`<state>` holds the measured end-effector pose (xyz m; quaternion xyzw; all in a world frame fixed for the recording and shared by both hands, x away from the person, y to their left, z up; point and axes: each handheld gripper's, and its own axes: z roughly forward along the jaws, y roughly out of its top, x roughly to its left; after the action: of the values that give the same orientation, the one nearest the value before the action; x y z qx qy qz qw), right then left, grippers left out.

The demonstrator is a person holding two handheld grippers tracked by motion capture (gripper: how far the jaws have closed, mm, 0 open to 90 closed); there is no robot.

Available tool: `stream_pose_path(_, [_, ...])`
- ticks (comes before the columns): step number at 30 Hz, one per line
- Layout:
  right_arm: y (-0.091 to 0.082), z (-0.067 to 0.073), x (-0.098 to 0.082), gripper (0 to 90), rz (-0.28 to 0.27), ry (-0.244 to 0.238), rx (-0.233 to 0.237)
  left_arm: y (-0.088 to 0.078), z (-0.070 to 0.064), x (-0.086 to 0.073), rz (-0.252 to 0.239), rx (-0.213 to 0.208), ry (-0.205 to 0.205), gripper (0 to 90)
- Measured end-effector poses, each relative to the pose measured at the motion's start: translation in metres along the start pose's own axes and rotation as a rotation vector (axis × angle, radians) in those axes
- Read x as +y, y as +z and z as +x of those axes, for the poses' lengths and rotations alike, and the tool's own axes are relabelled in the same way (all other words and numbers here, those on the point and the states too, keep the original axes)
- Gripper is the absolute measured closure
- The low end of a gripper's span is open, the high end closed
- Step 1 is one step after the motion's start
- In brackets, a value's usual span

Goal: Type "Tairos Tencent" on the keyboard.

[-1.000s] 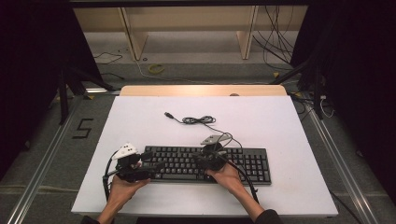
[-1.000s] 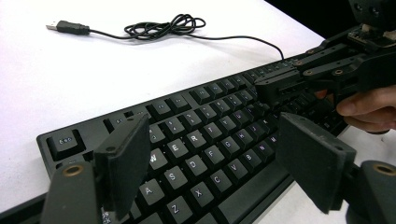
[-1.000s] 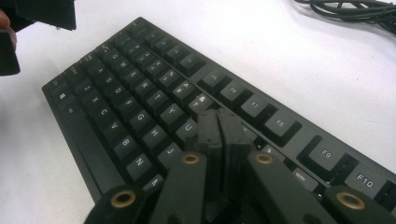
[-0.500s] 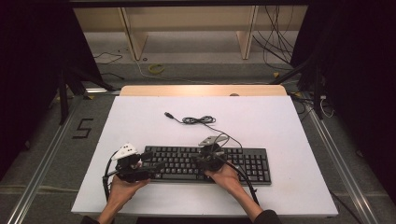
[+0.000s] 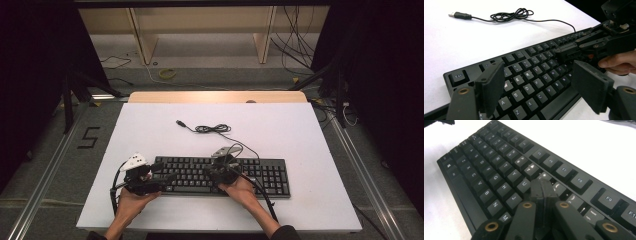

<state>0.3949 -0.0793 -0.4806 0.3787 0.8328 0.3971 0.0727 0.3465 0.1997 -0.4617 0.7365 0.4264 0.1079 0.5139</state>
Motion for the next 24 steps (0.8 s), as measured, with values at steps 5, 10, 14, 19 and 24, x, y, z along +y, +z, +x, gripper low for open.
stream_pose_path(5, [-0.009,-0.002,0.002,86.9,-0.040,0.018,0.023,0.002,0.002,0.001,0.006,0.002,-0.003,27.2])
stream_pose_path(10, [-0.021,-0.002,0.001,74.0,-0.076,0.017,0.050,0.005,0.003,0.001,0.016,0.011,-0.006,30.4])
stream_pose_path(14, [-0.027,-0.002,-0.002,63.2,-0.094,0.014,0.076,0.008,0.003,0.002,0.027,0.007,0.001,36.1])
stream_pose_path(19, [-0.035,-0.002,-0.004,55.5,-0.120,0.008,0.095,0.012,0.003,0.002,0.058,-0.001,-0.002,47.1])
stream_pose_path(24, [-0.046,0.002,-0.007,47.6,-0.142,-0.010,0.096,0.017,0.003,0.005,0.082,-0.003,-0.007,59.3])
